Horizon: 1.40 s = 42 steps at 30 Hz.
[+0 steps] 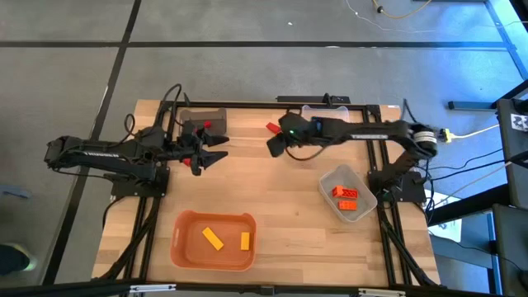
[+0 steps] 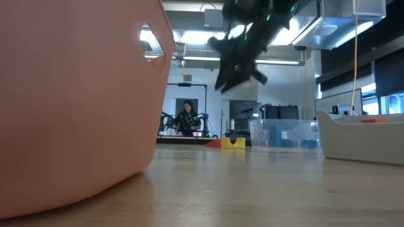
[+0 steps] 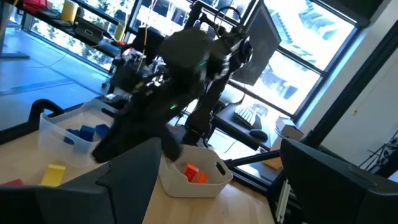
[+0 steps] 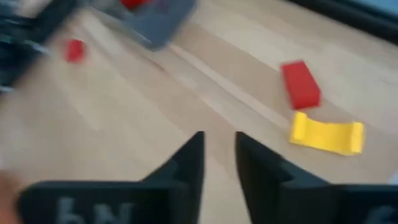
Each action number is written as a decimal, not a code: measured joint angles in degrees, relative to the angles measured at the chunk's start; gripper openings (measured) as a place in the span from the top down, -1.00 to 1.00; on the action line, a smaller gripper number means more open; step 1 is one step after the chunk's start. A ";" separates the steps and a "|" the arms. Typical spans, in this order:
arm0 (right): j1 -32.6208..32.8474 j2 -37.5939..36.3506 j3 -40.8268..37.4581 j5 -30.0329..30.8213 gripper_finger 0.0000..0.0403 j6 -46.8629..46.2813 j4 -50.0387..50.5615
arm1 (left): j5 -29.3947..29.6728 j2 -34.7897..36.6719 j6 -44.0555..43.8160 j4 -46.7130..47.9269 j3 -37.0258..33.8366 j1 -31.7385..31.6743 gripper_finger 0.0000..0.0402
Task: Sort & place blocks by color
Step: Put the yellow block into the orange bin
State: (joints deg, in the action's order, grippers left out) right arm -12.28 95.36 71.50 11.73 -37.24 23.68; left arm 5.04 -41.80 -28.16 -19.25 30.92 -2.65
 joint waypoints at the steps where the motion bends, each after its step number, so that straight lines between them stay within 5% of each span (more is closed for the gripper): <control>1: -0.74 1.22 0.00 -0.08 0.48 0.00 0.19 | 0.01 0.00 0.00 -0.09 0.00 0.00 -0.60; 8: -3.84 9.17 -0.06 3.29 -0.17 -1.55 0.74 | 1.89 0.00 -0.24 -1.55 0.00 0.00 -0.60; 16: -4.05 15.95 -0.09 9.43 -0.26 -3.34 -2.09 | 4.70 0.00 -0.70 -1.57 0.00 -0.03 -0.60; 31: -5.17 20.33 -0.11 12.29 0.01 -4.38 -6.11 | 7.59 0.00 -1.88 -2.45 0.01 0.00 -0.60; 35: -5.30 20.47 -0.11 12.23 0.31 -4.54 -6.10 | 7.85 0.00 -1.88 -2.47 0.00 0.00 -0.60; 39: -4.94 19.96 -0.07 11.27 0.84 -3.28 -4.74 | 7.92 0.00 -1.88 -2.49 0.02 0.00 -0.60; 42: -3.08 17.96 -0.46 9.31 0.87 -1.02 -2.12 | 7.96 0.09 -1.81 -2.47 0.02 0.00 -0.60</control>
State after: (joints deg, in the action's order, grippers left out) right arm -15.37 113.32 71.05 21.04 -38.26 21.56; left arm 12.99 -41.71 -29.98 -21.71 30.94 -2.66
